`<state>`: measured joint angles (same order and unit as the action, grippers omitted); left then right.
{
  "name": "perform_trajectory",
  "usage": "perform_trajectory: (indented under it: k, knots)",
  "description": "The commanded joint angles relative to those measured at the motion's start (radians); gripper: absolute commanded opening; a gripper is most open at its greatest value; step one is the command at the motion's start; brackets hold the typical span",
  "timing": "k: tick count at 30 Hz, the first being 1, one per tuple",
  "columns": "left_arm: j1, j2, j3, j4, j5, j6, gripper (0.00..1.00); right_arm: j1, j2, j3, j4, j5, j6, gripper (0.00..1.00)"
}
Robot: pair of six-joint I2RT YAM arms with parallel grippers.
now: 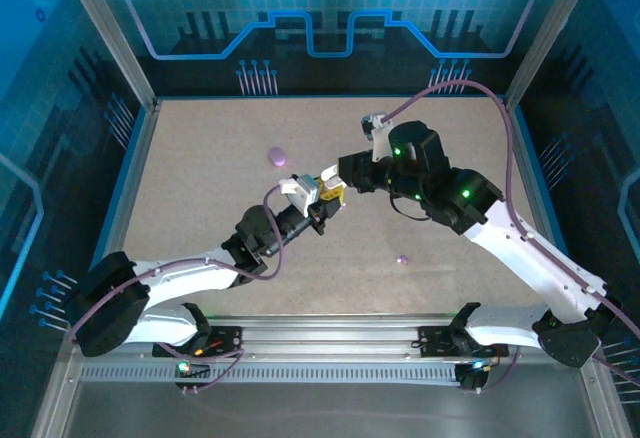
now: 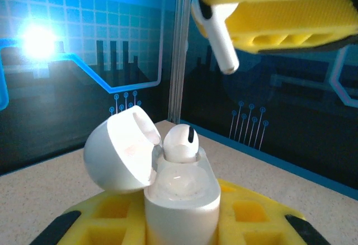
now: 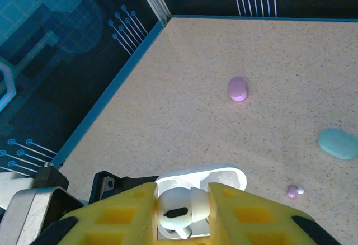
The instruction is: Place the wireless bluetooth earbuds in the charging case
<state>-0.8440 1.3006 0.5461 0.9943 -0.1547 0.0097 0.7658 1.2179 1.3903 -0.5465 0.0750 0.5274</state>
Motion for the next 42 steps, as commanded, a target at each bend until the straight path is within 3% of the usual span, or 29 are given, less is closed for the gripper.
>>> perform_trajectory:
  k: [1, 22, 42]
  knots:
    - [-0.013, 0.011, 0.043, 0.099, -0.043, 0.021, 0.2, 0.018, 0.008, -0.017, 0.043, 0.009, 0.019, 0.29]
    - [-0.027, 0.025, 0.058, 0.126, -0.059, -0.008, 0.2, 0.042, 0.057, -0.023, 0.078, -0.015, 0.028, 0.29]
    - [-0.027, 0.014, 0.066, 0.162, -0.115, -0.034, 0.21, 0.057, 0.048, -0.026, -0.003, -0.002, -0.018, 0.31]
